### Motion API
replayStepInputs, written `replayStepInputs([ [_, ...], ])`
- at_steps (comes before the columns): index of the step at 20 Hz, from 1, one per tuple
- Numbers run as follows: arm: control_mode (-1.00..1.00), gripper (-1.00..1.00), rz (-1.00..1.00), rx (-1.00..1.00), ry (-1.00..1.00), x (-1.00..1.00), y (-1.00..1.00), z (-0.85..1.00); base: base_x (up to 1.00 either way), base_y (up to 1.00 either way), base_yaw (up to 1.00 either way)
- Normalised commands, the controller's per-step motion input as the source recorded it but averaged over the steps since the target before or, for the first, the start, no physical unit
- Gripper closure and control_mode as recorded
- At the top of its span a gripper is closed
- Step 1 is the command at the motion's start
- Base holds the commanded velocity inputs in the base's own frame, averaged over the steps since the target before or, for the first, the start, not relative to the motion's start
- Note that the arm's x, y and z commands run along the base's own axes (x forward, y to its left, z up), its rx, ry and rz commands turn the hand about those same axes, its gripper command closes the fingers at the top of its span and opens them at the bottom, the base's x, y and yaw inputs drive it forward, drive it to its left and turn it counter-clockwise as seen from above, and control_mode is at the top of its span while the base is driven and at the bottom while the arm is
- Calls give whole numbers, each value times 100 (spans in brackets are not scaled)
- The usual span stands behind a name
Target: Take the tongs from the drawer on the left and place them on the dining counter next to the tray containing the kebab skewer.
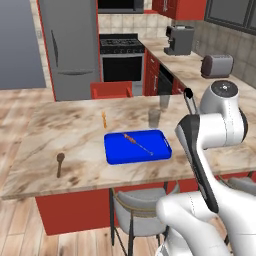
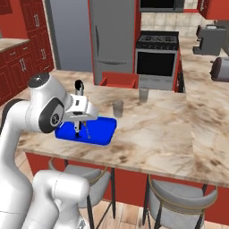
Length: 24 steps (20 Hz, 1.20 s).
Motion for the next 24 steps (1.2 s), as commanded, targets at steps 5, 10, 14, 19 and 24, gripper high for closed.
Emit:
replayStepInputs([
  [5,100,100,0,0,0,0,0,0,31,-1,0],
  [10,-100,100,0,2,4,7,-5,-3,0,0,0],
  [14,-100,100,0,8,11,35,-24,-7,0,0,0],
  [19,-100,100,0,5,31,59,-25,-15,0,0,0],
  [24,-100,100,0,0,18,69,-17,-46,0,0,0],
])
